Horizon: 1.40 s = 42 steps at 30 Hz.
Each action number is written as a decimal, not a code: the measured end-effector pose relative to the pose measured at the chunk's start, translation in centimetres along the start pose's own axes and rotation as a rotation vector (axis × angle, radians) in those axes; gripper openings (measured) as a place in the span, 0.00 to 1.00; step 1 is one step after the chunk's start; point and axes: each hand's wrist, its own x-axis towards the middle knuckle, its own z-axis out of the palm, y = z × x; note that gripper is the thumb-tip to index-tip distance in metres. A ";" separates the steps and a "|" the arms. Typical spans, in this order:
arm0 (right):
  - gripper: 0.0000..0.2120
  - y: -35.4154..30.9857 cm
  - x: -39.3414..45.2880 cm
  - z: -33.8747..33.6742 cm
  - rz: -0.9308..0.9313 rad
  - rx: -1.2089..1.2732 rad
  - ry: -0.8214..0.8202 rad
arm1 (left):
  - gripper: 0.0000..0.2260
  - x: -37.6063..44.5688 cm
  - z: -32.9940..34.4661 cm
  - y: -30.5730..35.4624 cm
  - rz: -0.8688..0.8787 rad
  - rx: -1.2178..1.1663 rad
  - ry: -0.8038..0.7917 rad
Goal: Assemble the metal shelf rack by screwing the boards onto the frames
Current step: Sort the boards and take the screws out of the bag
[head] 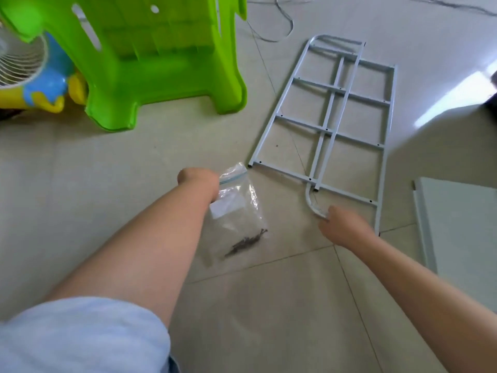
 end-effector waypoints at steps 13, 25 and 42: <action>0.13 -5.2 -0.2 -0.2 0.301 0.126 -0.083 | 0.16 5.0 -0.7 -0.9 0.303 0.085 0.132; 0.21 -8.4 3.7 6.3 0.032 0.003 0.080 | 0.16 6.3 2.2 -2.2 0.208 0.138 0.121; 0.14 -7.6 9.6 0.1 -0.160 -0.116 -0.107 | 0.04 2.2 5.5 -4.0 0.055 -0.606 0.219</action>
